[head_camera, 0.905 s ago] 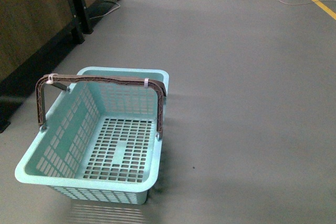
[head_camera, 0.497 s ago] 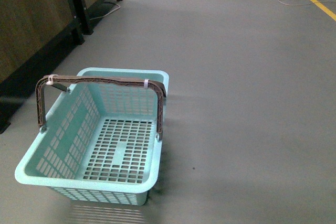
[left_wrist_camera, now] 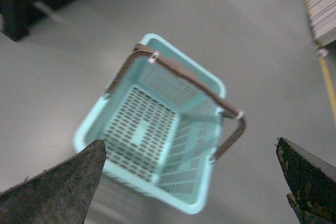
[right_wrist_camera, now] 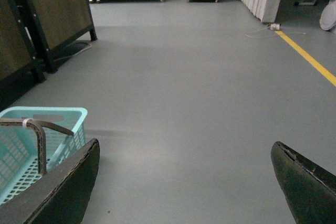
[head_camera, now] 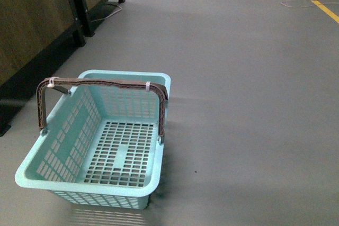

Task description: Pick lemon and mango into basket

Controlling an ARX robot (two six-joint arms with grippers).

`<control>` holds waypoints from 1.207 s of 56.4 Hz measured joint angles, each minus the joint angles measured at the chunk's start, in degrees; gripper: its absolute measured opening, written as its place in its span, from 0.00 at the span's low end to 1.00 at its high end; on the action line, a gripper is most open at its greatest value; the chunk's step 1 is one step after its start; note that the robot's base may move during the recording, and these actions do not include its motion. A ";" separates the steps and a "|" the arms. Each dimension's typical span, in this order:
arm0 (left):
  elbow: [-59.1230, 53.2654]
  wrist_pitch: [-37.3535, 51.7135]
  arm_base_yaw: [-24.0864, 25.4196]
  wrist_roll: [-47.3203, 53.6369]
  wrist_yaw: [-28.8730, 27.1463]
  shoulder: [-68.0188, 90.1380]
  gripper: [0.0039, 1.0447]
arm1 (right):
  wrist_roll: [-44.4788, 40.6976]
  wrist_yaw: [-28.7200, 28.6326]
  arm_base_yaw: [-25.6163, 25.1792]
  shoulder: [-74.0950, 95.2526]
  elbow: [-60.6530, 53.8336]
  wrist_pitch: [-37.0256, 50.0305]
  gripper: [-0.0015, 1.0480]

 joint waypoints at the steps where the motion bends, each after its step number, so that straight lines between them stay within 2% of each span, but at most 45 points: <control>1: 0.70 1.33 0.00 -1.73 0.87 1.97 0.94 | 0.00 0.00 0.00 0.00 0.00 0.00 0.92; 4: 2.97 5.31 -0.48 -7.04 2.03 8.57 0.94 | 0.00 0.00 0.00 0.00 0.00 0.00 0.92; 13: 9.20 14.80 -4.31 -20.55 1.01 27.56 0.94 | 0.00 0.00 0.00 0.00 0.00 0.00 0.92; 27: 20.70 22.16 -8.00 -34.47 -2.01 52.04 0.94 | 0.00 0.00 0.00 0.00 0.00 0.00 0.92; 42: 34.64 20.33 -8.57 -41.46 -2.60 70.69 0.94 | 0.00 0.00 0.00 0.00 0.00 0.00 0.92; 56: 49.96 15.23 -8.83 -43.91 -2.56 83.32 0.94 | 0.00 0.00 0.00 0.00 0.00 0.00 0.92; 68: 58.47 12.20 -8.83 -44.30 -2.47 89.50 0.94 | 0.00 0.00 0.00 0.00 0.00 0.00 0.92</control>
